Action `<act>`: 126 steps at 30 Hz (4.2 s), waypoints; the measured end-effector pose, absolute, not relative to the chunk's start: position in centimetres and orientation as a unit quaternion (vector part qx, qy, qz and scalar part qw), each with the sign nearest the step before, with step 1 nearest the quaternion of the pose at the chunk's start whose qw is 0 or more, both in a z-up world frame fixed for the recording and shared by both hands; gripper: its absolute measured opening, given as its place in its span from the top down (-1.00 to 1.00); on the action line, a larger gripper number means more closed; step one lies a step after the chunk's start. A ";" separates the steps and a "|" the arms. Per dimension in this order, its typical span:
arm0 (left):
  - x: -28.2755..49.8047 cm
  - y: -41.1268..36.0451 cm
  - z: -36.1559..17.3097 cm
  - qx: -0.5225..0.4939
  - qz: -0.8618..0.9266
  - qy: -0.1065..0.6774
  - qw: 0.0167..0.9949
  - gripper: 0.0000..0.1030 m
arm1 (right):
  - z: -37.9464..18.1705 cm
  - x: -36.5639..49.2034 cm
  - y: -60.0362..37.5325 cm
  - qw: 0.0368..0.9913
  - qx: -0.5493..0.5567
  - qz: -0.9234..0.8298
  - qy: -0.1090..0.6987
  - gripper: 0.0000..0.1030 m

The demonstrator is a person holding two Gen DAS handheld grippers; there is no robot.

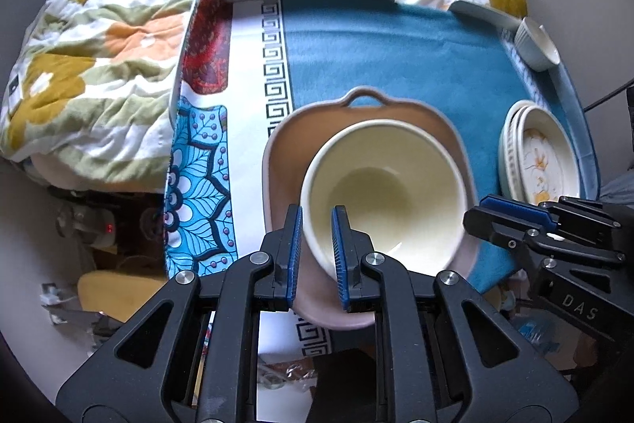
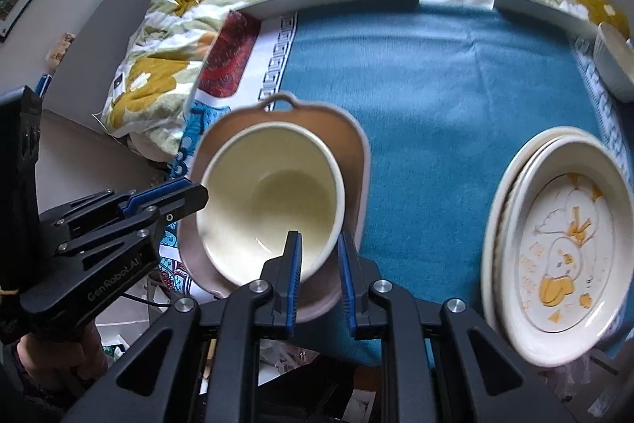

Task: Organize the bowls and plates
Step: 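Carry the cream bowl and lower it into the mauve dish, then open the left tool, move to the white bowl and grasp its rim, then carry the white bowl and lower it into the cream bowl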

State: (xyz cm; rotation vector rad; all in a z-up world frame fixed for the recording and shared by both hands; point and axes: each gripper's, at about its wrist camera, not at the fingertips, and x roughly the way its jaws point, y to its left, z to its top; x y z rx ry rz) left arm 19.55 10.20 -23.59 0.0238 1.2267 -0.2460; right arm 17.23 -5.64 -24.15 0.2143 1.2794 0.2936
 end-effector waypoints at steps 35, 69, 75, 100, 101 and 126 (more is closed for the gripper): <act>25.3 -21.7 -12.9 -0.030 -0.204 0.454 0.867 -0.78 | -17.3 18.5 -42.0 0.853 0.185 0.053 0.486 -0.87; 43.1 -35.7 -28.0 0.055 -0.296 0.573 0.762 0.85 | -28.7 30.4 -48.3 0.781 0.329 -0.048 0.528 0.62; 41.4 -35.3 -24.9 0.064 -0.290 0.546 0.783 0.85 | -27.1 29.9 -47.7 0.794 0.312 -0.038 0.520 0.62; 19.6 -9.6 -12.0 -0.050 -0.064 0.470 0.879 0.85 | -14.7 19.4 -26.3 0.825 0.147 0.200 0.508 0.62; 19.0 -8.2 -12.0 -0.054 -0.055 0.470 0.879 0.85 | -14.8 19.1 -24.5 0.822 0.141 0.211 0.510 0.62; 17.7 9.4 -22.9 -0.034 -0.069 0.556 0.828 0.85 | -24.5 17.9 -5.6 0.777 0.108 0.181 0.593 0.62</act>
